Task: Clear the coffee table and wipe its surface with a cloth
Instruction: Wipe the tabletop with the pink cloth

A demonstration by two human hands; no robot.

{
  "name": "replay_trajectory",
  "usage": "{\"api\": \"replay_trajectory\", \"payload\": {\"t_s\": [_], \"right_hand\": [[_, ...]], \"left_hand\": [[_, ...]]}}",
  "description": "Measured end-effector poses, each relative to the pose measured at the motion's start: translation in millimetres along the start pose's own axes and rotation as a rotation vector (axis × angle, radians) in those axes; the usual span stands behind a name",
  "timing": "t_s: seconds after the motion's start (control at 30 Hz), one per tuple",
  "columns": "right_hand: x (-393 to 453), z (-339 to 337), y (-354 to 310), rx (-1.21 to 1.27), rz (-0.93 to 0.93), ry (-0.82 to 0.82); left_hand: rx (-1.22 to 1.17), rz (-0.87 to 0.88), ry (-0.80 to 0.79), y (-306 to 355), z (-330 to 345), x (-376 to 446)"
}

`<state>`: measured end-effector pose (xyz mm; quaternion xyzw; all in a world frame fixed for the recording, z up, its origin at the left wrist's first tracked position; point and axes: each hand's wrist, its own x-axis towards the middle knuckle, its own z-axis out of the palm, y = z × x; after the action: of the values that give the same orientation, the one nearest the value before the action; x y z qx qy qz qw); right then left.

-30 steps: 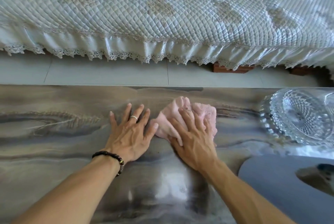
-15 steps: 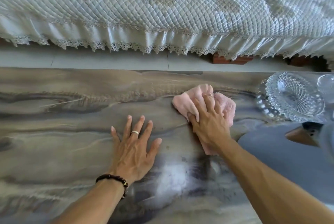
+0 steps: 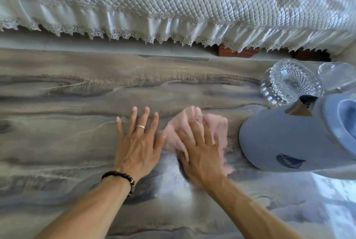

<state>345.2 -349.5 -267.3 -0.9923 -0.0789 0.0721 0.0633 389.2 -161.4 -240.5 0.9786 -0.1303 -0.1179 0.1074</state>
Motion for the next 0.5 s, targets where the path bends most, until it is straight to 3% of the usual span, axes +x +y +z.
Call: {"api": "replay_trajectory", "payload": {"t_s": [0.1, 0.13, 0.2, 0.27, 0.33, 0.43, 0.5], "right_hand": [[-28.5, -16.7, 25.8, -0.013, -0.201, 0.011], [-13.9, -24.5, 37.5, 0.013, -0.142, 0.021], [20.9, -32.8, 44.8, 0.147, 0.149, 0.004], [19.6, -21.6, 22.3, 0.155, 0.312, -0.006], [-19.1, -8.9, -6.2, 0.081, 0.131, 0.027], [-73.0, -10.1, 9.7, 0.055, -0.226, -0.118], [-53.6, -14.9, 37.9, 0.035, -0.222, -0.106]], "left_hand": [[-0.024, 0.006, -0.054, 1.5, 4.0, -23.5], [-0.025, 0.002, -0.057, 0.4, 4.0, -25.7], [-0.017, -0.001, -0.061, -2.0, 7.3, -26.9], [-0.02, -0.007, -0.067, -1.7, 9.8, -25.6], [-0.02, -0.007, -0.06, -0.6, 11.5, -29.4], [-0.018, 0.005, -0.038, -0.4, 17.3, -46.6], [-0.01, 0.024, -0.037, -1.4, 21.1, -63.3]]}}
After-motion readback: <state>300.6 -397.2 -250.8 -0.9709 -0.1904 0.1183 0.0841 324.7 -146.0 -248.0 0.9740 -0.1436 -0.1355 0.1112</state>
